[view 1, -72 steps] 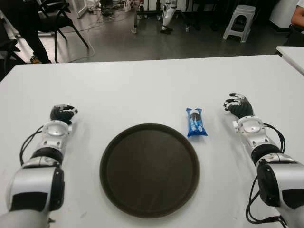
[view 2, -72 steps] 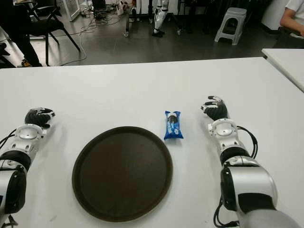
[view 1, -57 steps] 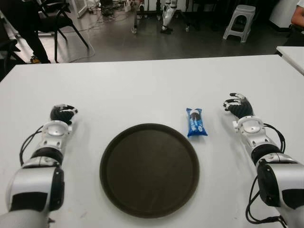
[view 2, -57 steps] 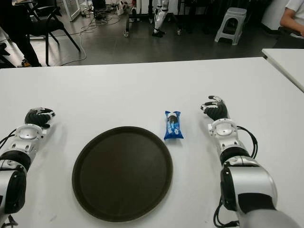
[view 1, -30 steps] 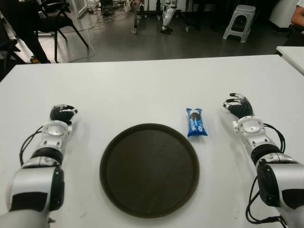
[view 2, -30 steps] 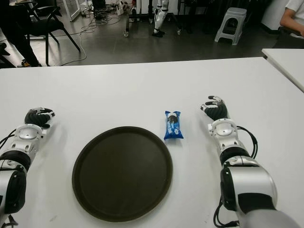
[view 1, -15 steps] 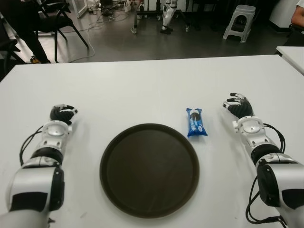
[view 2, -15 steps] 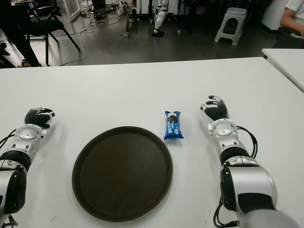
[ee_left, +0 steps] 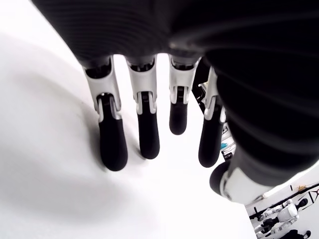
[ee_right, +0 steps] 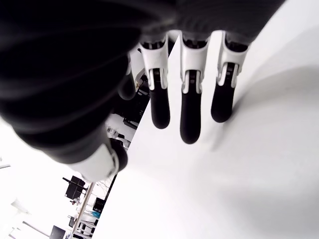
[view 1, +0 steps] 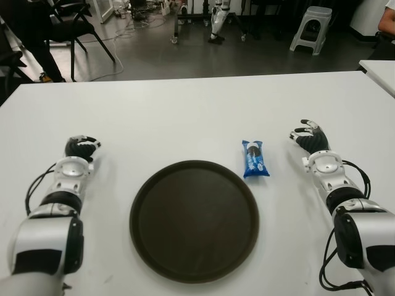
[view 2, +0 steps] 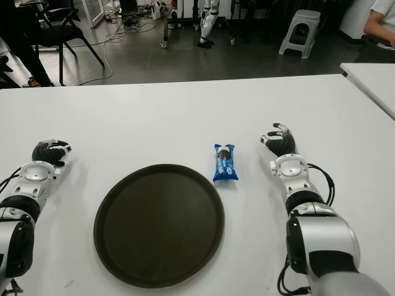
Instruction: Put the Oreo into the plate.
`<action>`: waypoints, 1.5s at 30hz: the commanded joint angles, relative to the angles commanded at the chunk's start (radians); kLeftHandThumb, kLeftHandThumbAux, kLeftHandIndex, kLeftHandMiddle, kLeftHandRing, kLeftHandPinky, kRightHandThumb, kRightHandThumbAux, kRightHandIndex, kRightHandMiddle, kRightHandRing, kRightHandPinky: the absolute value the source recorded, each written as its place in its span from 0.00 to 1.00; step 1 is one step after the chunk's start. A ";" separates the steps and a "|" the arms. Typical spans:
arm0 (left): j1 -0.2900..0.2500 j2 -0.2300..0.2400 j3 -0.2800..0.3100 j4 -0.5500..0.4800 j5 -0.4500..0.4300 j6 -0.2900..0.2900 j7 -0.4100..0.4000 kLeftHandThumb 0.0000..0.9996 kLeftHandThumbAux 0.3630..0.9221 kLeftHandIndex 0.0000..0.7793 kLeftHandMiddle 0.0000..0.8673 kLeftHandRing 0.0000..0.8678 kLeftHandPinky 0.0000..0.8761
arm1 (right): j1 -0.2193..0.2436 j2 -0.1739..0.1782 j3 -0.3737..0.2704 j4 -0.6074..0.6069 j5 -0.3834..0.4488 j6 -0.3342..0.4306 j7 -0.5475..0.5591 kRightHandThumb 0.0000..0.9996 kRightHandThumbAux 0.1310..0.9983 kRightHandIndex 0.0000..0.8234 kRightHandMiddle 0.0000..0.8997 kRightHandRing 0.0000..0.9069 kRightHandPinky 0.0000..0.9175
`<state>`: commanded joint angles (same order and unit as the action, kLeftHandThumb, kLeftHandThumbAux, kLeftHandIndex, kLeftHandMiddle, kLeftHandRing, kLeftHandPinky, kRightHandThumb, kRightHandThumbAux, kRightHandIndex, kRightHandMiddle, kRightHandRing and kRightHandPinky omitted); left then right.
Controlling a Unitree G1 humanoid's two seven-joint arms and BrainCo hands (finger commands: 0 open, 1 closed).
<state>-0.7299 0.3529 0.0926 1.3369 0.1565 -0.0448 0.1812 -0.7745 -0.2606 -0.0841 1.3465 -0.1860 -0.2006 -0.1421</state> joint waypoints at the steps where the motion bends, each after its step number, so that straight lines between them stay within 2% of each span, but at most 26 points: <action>1: 0.000 0.000 -0.001 0.000 0.000 0.000 0.001 0.67 0.64 0.51 0.18 0.20 0.20 | 0.000 0.000 0.000 0.000 0.000 0.000 0.000 0.52 0.69 0.18 0.34 0.41 0.51; 15: 0.000 -0.009 0.009 -0.003 -0.012 -0.003 0.002 0.67 0.64 0.51 0.19 0.21 0.23 | 0.003 -0.006 0.004 0.000 -0.006 -0.007 0.001 0.53 0.70 0.21 0.34 0.41 0.51; 22: -0.002 -0.012 0.005 -0.002 -0.008 -0.001 -0.001 0.67 0.64 0.51 0.21 0.22 0.22 | 0.004 -0.010 0.015 0.000 -0.018 -0.012 -0.015 0.50 0.69 0.18 0.29 0.35 0.46; 28: -0.003 -0.015 0.004 -0.002 -0.009 0.000 -0.004 0.68 0.64 0.52 0.21 0.21 0.20 | 0.007 -0.014 0.071 -0.003 -0.080 -0.032 -0.073 0.42 0.66 0.14 0.22 0.29 0.40; 31: -0.003 -0.015 0.005 -0.001 -0.010 0.001 -0.004 0.68 0.64 0.52 0.20 0.21 0.20 | 0.008 -0.020 0.104 -0.005 -0.117 -0.052 -0.104 0.38 0.65 0.11 0.17 0.23 0.33; 35: -0.002 -0.017 0.008 -0.002 -0.013 0.001 -0.003 0.68 0.64 0.52 0.19 0.20 0.18 | 0.005 -0.029 0.136 -0.011 -0.152 -0.083 -0.141 0.35 0.64 0.08 0.14 0.20 0.28; 37: -0.002 -0.018 0.014 -0.002 -0.019 0.000 -0.005 0.68 0.64 0.51 0.19 0.20 0.19 | -0.010 -0.046 0.178 -0.018 -0.198 -0.118 -0.181 0.33 0.63 0.07 0.12 0.18 0.25; 40: -0.001 -0.019 0.017 -0.002 -0.022 0.001 -0.003 0.68 0.64 0.51 0.19 0.20 0.20 | -0.039 -0.074 0.234 -0.026 -0.259 -0.165 -0.222 0.33 0.58 0.02 0.06 0.09 0.12; 45: -0.001 -0.019 0.016 -0.001 -0.020 0.002 -0.002 0.68 0.64 0.51 0.19 0.20 0.21 | -0.050 -0.101 0.285 -0.025 -0.310 -0.217 -0.243 0.36 0.56 0.00 0.03 0.04 0.07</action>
<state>-0.7309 0.3343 0.1091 1.3358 0.1362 -0.0426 0.1796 -0.8242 -0.3617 0.2011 1.3220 -0.4958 -0.4172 -0.3853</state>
